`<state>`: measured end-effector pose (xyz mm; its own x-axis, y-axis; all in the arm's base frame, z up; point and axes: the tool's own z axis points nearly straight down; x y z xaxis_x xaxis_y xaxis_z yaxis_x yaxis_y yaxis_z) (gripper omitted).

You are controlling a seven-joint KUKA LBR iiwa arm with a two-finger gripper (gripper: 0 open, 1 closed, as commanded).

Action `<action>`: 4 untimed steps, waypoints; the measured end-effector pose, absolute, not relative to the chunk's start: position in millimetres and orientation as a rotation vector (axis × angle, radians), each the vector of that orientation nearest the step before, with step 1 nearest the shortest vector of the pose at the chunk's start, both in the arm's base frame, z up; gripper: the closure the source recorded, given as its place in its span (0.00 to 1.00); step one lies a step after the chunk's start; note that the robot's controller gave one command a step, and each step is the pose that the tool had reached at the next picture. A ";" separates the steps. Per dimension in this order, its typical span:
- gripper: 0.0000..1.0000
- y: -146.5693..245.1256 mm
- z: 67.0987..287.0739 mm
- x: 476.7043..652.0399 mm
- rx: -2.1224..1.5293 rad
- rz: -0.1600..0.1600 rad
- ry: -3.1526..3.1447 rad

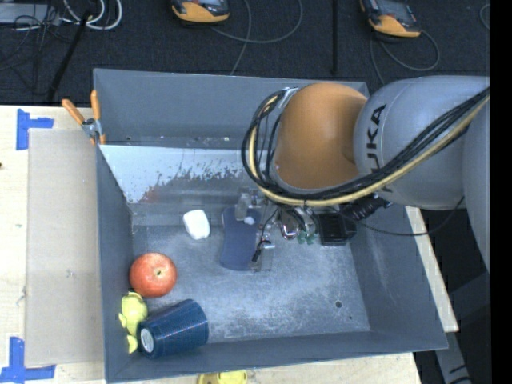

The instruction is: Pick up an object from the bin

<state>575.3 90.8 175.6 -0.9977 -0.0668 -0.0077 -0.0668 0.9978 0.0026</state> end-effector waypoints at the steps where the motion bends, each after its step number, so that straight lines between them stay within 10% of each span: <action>1: 0.00 118.5 155.9 555.3 -0.067 -0.002 3.142; 2: 0.00 137.9 137.5 547.2 -0.125 0.001 3.141; 4: 0.00 184.1 100.9 604.8 -0.347 0.002 3.114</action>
Offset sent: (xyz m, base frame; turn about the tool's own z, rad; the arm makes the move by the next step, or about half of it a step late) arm -0.0288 0.0493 -0.0523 -0.0963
